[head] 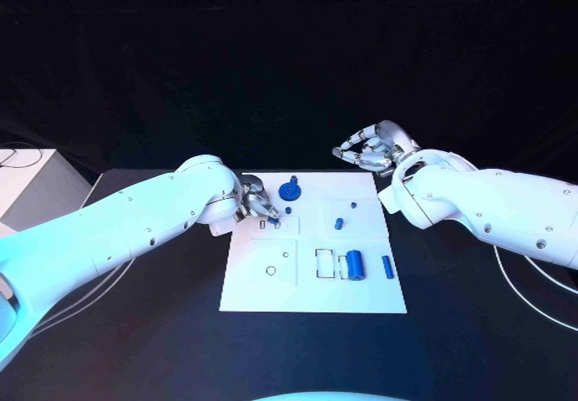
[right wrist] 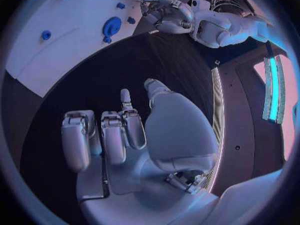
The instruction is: Assemble the parts on the task board
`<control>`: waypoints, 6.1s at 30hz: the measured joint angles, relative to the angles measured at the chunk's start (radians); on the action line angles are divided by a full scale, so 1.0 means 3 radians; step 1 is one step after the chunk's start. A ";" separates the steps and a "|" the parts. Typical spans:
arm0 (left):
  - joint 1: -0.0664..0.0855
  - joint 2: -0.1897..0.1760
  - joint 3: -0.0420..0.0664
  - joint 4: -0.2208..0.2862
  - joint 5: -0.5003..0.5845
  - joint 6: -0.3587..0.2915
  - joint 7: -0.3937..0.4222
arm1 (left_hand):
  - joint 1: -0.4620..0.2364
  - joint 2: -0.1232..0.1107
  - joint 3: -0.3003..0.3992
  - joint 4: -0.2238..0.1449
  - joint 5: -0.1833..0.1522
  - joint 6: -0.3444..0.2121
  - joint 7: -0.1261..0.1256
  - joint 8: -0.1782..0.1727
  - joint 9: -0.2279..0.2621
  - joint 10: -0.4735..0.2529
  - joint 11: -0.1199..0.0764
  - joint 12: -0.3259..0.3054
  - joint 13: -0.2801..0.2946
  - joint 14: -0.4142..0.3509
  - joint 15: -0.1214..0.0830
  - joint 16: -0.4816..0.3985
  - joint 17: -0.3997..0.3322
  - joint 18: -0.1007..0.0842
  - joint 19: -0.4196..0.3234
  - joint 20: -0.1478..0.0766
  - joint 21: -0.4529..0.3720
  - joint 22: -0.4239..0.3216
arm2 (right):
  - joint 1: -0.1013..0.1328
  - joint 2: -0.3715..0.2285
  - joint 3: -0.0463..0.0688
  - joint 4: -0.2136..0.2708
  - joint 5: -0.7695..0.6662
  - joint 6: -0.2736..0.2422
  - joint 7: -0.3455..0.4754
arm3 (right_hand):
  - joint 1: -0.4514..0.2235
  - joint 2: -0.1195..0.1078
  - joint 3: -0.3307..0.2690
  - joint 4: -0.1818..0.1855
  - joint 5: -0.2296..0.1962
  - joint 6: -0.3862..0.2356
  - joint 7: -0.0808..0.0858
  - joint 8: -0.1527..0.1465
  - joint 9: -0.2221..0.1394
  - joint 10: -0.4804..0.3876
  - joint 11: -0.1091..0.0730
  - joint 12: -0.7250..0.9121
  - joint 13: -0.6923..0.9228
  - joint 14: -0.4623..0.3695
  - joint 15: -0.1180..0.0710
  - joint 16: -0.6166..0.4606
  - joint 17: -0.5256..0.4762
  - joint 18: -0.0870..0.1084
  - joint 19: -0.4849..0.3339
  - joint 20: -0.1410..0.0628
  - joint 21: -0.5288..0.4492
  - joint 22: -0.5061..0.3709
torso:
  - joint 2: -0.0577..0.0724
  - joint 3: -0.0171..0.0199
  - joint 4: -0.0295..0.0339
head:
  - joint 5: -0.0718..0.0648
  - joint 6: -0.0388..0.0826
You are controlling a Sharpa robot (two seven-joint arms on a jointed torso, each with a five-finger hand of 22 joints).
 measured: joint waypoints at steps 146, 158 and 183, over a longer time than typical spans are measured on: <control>-0.0087 0.0021 -0.0107 0.0132 -0.0285 -0.0459 -0.0010 | -0.0104 0.0036 0.0009 -0.0028 -0.0015 0.0053 -0.0005 0.0045 0.0196 0.0105 -0.0071 0.0012 0.0023 -0.0006 -0.0051 0.0000 0.0000 -0.0050 0.0089 -0.0044 0.0062 0.0000 | -0.0020 -0.0022 0.0000 0.0019 -0.0002 0.0027 -0.0007 | 0.0000 0.0000 0.0000 0.0000 0.0012 -0.0012 0.0012 0.0000 0.0037 0.0000 0.0000 0.0000 0.0001 0.0000 0.0000 0.0000 0.0002 0.0000 0.0000 0.0000 -0.0013 0.0001 | 0.0002 0.0001 -0.0001 | 0.0012 -0.0117; -0.0087 0.0005 -0.0108 0.0134 -0.0322 -0.0444 -0.0010 | -0.0104 0.0036 0.0009 -0.0028 -0.0025 0.0053 -0.0005 0.0031 0.0196 0.0105 -0.0071 0.0012 0.0018 0.0003 -0.0060 0.0000 0.0000 -0.0050 0.0102 -0.0057 0.0062 -0.0001 | -0.0020 -0.0025 0.0000 0.0020 -0.0002 0.0031 -0.0008 | 0.0000 0.0000 0.0000 0.0000 0.0012 -0.0012 0.0012 0.0000 0.0037 0.0000 0.0000 0.0000 0.0001 0.0000 0.0000 0.0000 0.0001 0.0000 0.0000 0.0000 -0.0013 0.0001 | 0.0003 0.0001 0.0000 | 0.0016 -0.0129; -0.0087 0.0001 -0.0108 0.0152 -0.0376 -0.0368 -0.0010 | -0.0104 0.0036 0.0009 -0.0028 -0.0025 0.0053 -0.0005 0.0044 0.0196 0.0104 -0.0069 0.0012 0.0018 0.0007 -0.0064 0.0000 0.0000 -0.0050 0.0102 -0.0057 0.0062 -0.0001 | -0.0022 -0.0024 0.0000 0.0020 -0.0003 0.0042 -0.0010 | 0.0000 0.0000 0.0000 0.0000 0.0012 -0.0011 0.0012 0.0000 0.0036 0.0000 0.0000 0.0000 0.0000 0.0000 0.0000 0.0000 0.0000 0.0000 0.0000 0.0000 -0.0013 0.0000 | 0.0004 0.0001 -0.0001 | 0.0015 -0.0150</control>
